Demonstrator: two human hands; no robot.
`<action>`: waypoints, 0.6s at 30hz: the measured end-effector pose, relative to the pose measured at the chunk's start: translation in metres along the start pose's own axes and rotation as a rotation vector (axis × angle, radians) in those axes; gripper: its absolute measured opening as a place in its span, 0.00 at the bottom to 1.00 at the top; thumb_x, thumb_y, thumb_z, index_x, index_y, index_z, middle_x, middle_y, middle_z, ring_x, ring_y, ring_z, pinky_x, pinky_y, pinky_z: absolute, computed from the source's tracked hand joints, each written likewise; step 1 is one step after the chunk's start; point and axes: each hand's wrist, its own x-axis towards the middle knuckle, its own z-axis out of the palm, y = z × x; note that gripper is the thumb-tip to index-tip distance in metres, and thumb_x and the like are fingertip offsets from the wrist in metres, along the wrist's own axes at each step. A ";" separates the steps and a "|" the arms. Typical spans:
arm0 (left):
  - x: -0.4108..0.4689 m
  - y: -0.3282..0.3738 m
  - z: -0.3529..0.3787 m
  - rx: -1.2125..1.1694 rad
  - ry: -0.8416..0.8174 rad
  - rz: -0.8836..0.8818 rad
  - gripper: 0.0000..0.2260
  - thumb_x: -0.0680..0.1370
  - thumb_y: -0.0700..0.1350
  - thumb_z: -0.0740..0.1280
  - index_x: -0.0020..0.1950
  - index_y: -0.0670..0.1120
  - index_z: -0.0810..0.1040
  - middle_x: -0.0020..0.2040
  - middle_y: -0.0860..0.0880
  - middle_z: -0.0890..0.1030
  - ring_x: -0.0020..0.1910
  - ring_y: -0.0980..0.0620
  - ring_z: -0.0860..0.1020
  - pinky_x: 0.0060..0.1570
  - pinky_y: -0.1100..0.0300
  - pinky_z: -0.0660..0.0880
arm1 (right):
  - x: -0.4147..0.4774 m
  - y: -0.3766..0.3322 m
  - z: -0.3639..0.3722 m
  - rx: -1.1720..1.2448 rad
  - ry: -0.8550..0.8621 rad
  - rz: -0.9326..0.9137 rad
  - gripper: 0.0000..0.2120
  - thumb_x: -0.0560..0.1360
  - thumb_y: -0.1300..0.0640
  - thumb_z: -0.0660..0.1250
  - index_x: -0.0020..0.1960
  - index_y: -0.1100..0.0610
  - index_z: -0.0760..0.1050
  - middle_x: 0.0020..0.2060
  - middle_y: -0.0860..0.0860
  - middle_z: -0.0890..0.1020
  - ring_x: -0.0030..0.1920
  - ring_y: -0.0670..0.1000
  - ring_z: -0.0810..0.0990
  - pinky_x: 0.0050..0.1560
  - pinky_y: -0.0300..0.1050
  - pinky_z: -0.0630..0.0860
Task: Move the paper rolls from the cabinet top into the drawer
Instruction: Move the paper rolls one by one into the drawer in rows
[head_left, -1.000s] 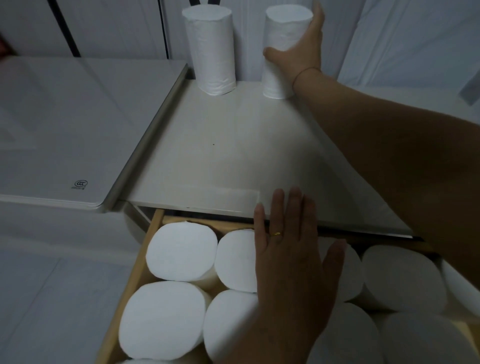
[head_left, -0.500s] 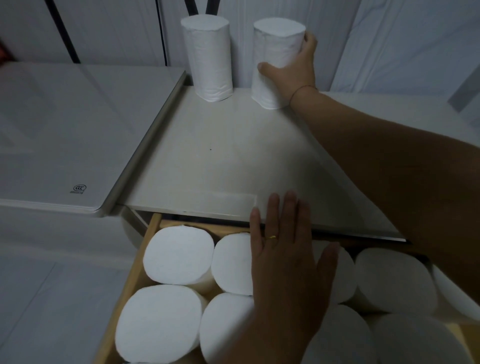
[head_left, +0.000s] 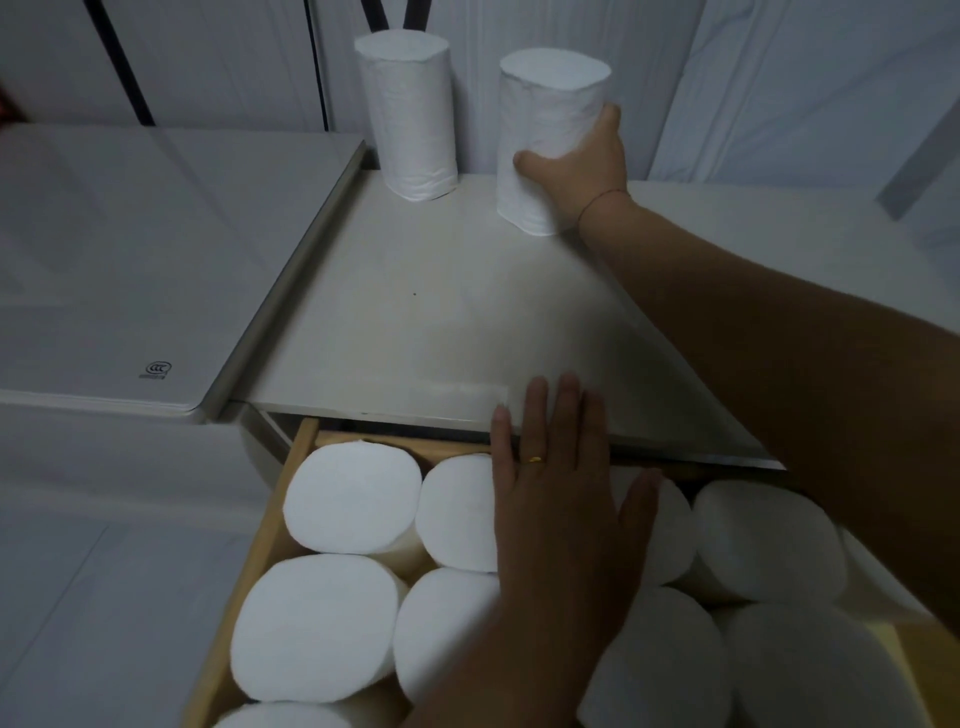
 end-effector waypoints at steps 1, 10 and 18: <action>0.000 0.000 0.000 0.007 0.007 0.005 0.31 0.77 0.62 0.42 0.77 0.48 0.51 0.78 0.49 0.52 0.77 0.49 0.45 0.72 0.46 0.36 | -0.007 0.000 -0.005 0.004 -0.008 -0.006 0.38 0.63 0.49 0.75 0.65 0.60 0.59 0.61 0.54 0.71 0.55 0.49 0.71 0.51 0.38 0.67; 0.001 -0.006 0.006 0.032 0.072 0.050 0.30 0.79 0.62 0.49 0.77 0.47 0.54 0.78 0.47 0.55 0.77 0.47 0.48 0.74 0.48 0.39 | -0.096 0.006 -0.073 0.111 -0.079 -0.002 0.37 0.62 0.53 0.77 0.65 0.59 0.62 0.55 0.50 0.73 0.55 0.49 0.73 0.52 0.40 0.69; 0.001 -0.006 0.009 -0.011 0.124 0.072 0.33 0.77 0.63 0.53 0.76 0.45 0.54 0.77 0.46 0.58 0.77 0.48 0.50 0.73 0.49 0.40 | -0.170 0.012 -0.150 0.122 -0.105 0.056 0.39 0.62 0.57 0.78 0.67 0.59 0.61 0.63 0.53 0.73 0.61 0.50 0.73 0.61 0.45 0.71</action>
